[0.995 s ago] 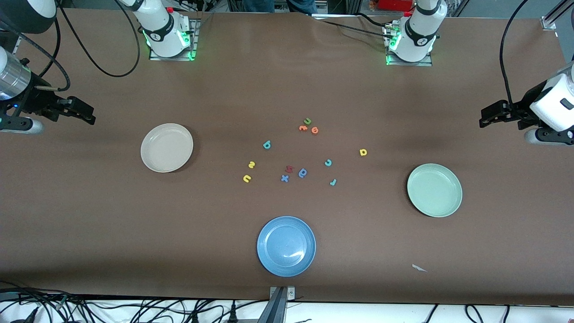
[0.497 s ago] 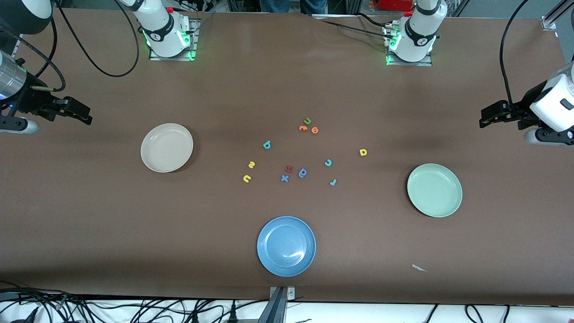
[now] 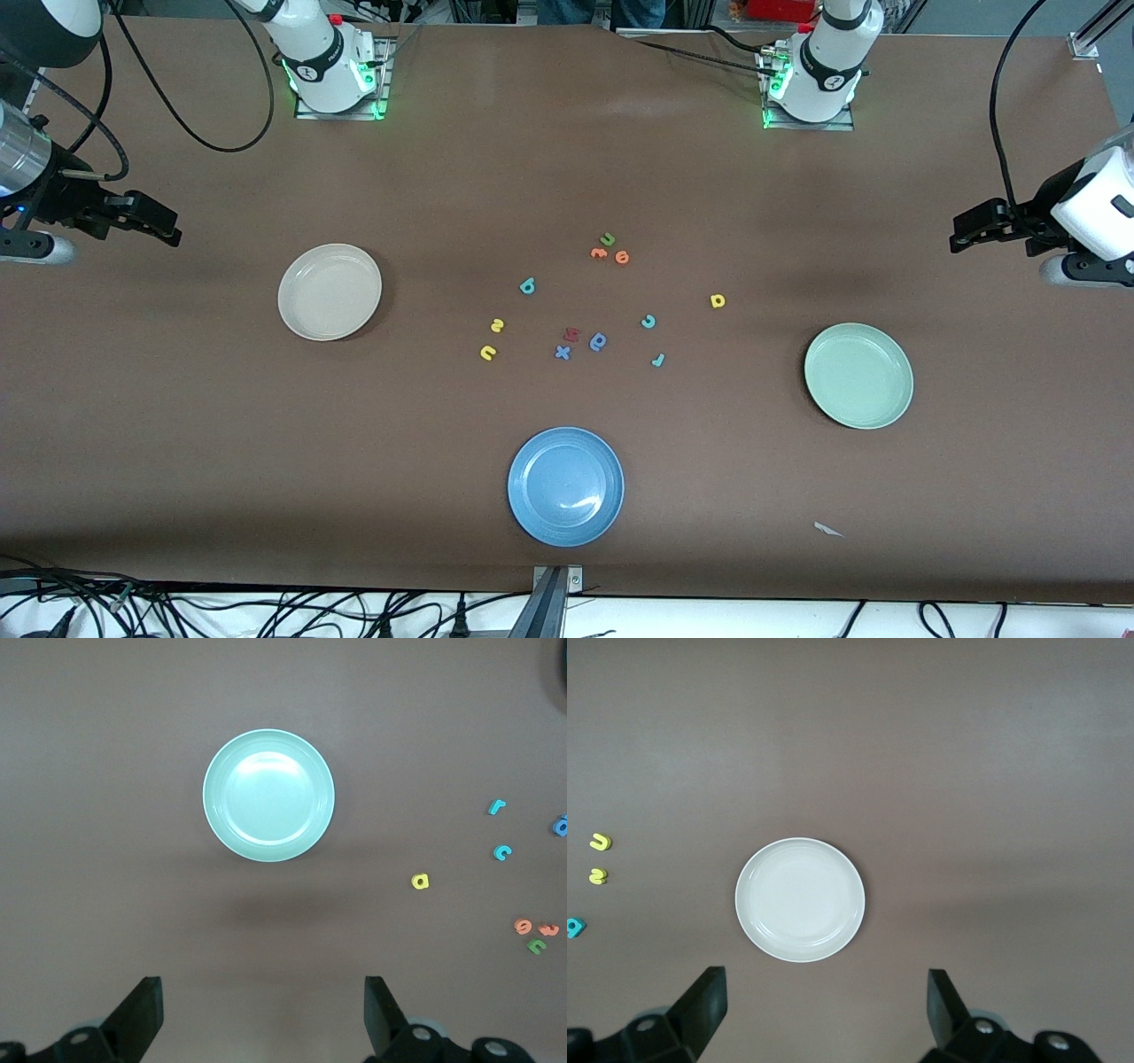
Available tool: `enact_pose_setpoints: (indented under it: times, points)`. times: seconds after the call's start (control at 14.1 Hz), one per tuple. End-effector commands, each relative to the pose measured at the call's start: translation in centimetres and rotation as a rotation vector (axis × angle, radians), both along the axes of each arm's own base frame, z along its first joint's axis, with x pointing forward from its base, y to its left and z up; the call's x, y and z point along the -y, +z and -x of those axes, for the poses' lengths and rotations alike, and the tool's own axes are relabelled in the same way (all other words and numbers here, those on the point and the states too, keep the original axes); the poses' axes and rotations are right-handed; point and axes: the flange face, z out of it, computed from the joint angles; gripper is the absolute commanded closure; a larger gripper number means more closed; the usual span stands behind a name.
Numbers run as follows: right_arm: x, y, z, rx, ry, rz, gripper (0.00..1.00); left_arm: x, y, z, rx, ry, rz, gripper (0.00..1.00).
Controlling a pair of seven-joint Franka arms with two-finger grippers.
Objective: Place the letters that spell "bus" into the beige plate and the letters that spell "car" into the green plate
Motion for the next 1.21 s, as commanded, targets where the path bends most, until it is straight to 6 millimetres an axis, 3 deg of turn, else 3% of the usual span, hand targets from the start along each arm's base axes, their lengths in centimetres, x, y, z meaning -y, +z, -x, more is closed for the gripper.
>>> enact_pose_setpoints:
  times: [0.0, 1.14]
  points:
    - [0.24, 0.72, -0.15, 0.007, 0.019, -0.017, 0.00, -0.37, 0.28, -0.10, 0.002, -0.028, -0.027, 0.00]
    - [0.15, 0.77, -0.12, 0.005, 0.022, -0.017, 0.00, -1.17, 0.37, -0.13, 0.006, -0.014, -0.027, 0.00]
